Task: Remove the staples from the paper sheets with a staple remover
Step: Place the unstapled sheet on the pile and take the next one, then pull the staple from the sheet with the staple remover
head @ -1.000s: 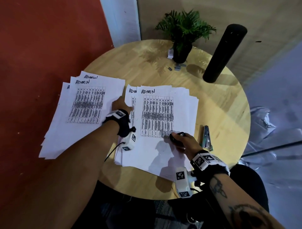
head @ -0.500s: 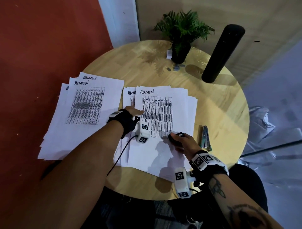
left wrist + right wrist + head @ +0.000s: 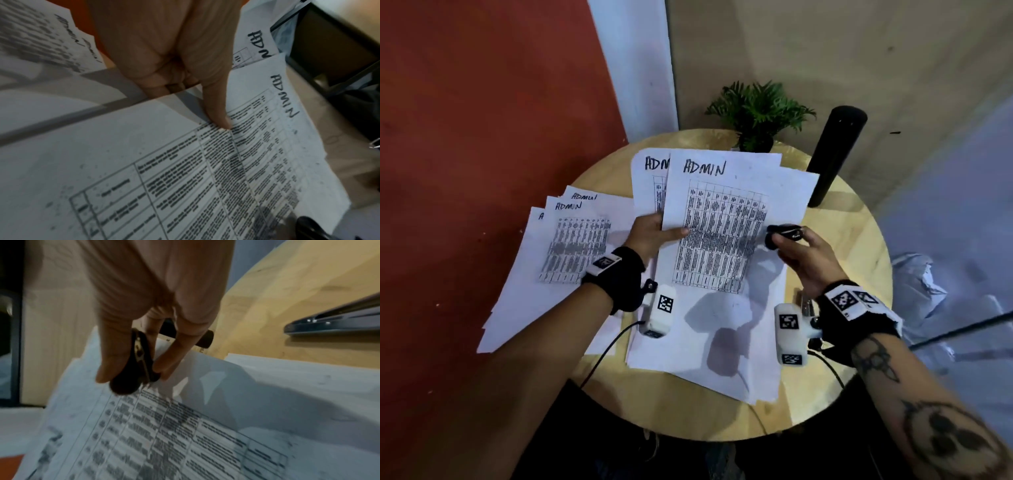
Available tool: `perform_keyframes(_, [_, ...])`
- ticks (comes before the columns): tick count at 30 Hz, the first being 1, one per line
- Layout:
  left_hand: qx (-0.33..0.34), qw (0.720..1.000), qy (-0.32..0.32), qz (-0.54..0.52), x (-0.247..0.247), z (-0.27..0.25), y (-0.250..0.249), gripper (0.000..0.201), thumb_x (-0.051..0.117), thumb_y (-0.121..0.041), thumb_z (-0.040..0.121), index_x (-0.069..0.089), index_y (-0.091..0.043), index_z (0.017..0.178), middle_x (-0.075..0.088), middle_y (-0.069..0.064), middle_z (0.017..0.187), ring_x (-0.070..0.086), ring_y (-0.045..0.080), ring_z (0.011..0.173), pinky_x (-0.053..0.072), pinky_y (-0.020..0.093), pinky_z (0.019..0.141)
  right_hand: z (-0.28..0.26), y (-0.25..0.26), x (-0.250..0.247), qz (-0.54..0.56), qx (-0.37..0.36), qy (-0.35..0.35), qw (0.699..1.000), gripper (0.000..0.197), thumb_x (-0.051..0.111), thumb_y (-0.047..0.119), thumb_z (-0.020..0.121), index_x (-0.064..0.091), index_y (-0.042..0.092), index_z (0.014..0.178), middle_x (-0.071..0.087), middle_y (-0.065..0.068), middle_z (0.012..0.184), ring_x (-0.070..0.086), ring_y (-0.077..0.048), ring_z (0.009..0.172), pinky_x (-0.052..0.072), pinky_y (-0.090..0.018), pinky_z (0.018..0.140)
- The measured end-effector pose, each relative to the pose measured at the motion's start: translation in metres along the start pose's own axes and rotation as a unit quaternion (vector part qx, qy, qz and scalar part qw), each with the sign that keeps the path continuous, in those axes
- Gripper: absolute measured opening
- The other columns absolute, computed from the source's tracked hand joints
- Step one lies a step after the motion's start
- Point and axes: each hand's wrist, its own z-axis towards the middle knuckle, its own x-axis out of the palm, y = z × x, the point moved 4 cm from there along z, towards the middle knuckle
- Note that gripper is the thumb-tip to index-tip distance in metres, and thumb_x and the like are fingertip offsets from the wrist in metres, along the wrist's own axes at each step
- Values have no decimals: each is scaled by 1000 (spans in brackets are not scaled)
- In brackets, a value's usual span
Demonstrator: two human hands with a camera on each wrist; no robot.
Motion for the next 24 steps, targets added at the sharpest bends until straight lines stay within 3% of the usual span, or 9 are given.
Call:
perform_keyframes(2, [21, 999, 20, -19, 1, -8, -15, 27, 63, 14, 78, 65, 1, 102, 72, -14, 73, 68, -1, 73, 53, 14, 71, -4, 19, 3, 21, -15, 47, 999, 51, 86, 24, 49, 64, 15, 94, 72, 3, 81, 66, -5, 72, 49, -14, 63])
perform_keyframes(5, [47, 998, 40, -16, 0, -17, -34, 28, 63, 14, 78, 66, -5, 97, 73, -13, 75, 68, 0, 76, 52, 14, 72, -9, 42, 5, 17, -30, 107, 994, 77, 93, 41, 27, 66, 18, 95, 73, 3, 87, 67, -6, 76, 49, -13, 59])
perform_keyframes(10, [91, 995, 46, 18, -6, -34, -73, 35, 67, 12, 75, 63, 7, 109, 72, -15, 70, 66, -5, 70, 50, 10, 67, -24, 81, 15, 23, -73, 147, 986, 72, 95, 37, 22, 70, 17, 87, 73, 0, 89, 69, -11, 75, 52, -15, 64])
perform_keyframes(13, [164, 982, -89, 32, -29, -45, -99, 38, 81, -4, 67, 62, -7, 100, 62, -11, 80, 55, -7, 69, 42, 9, 62, -39, 107, 20, 37, -99, 163, 981, 65, 95, 35, 22, 74, 20, 82, 73, 0, 86, 69, -10, 73, 52, -15, 63])
perform_keyframes(15, [201, 958, -203, 26, -45, -53, -117, 67, 87, -14, 60, 48, -15, 115, 48, -2, 99, 48, 5, 85, 40, 16, 71, -48, 122, 21, 45, -113, 171, 978, 65, 95, 35, 23, 74, 20, 82, 73, -1, 87, 68, -9, 72, 52, -15, 62])
perform_keyframes(16, [210, 954, -216, 8, -50, -56, -128, 80, 87, -12, 60, 40, -16, 125, 45, 1, 107, 46, 10, 94, 40, 18, 78, -55, 131, 22, 46, -119, 175, 976, 65, 96, 35, 23, 74, 19, 82, 73, -1, 86, 68, -8, 70, 52, -14, 61])
perform_keyframes(19, [190, 970, -112, -104, -44, -63, -158, 89, 83, 1, 61, 33, -13, 133, 54, 1, 103, 50, 20, 105, 46, 28, 86, -69, 148, 22, 50, -125, 189, 973, 66, 95, 35, 21, 75, 19, 82, 73, 1, 83, 67, -6, 66, 49, -12, 53])
perform_keyframes(22, [199, 970, -7, -141, -37, -82, -195, 81, 95, -30, 38, 58, -9, 107, 73, -5, 85, 68, 16, 85, 55, 24, 69, -81, 160, 23, 42, -127, 194, 972, 73, 96, 35, 19, 72, 15, 86, 73, -1, 82, 67, -6, 63, 49, -13, 50])
perform_keyframes(24, [219, 967, 30, -127, -34, -98, -213, 73, 95, -32, 36, 65, -5, 97, 75, -1, 85, 71, 13, 79, 56, 24, 69, -90, 167, 23, 42, -132, 193, 971, 71, 96, 34, 17, 74, 15, 83, 74, -2, 82, 67, -7, 63, 51, -14, 52])
